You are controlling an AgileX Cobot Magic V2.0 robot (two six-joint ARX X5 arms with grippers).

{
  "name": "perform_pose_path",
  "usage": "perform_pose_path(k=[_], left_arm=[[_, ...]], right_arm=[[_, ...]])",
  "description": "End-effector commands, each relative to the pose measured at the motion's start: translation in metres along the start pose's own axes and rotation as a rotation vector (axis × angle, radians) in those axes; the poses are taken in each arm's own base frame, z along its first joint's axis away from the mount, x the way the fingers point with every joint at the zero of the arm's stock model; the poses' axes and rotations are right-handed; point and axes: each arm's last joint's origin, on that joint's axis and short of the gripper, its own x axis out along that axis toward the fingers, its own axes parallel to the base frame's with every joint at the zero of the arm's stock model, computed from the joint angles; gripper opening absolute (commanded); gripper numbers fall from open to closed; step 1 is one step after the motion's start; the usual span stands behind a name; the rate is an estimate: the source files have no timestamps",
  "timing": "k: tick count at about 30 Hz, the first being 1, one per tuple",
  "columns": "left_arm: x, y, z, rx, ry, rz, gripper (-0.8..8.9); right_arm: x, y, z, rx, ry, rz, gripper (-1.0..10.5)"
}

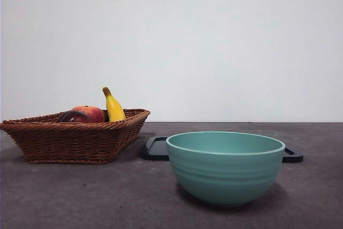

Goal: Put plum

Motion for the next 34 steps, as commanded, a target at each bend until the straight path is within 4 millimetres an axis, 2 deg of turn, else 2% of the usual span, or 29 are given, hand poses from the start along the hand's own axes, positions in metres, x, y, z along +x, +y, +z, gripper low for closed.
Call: perform_pose_path(k=[1,8,34], left_arm=[[0.0,-0.001,-0.01,-0.016,0.048,0.003,0.08],[-0.001,-0.002,-0.023,-0.042,0.181,-0.008,0.08],[-0.001,-0.002,-0.023,-0.051,0.179,-0.007,0.08]], right_arm=[[-0.003,0.002,0.004,-0.019,-0.018,0.008,0.1],[-0.003,0.002,0.004,-0.019,-0.018,0.008,0.1],[-0.003,0.002,0.004,-0.019,-0.018,0.008,0.1]])
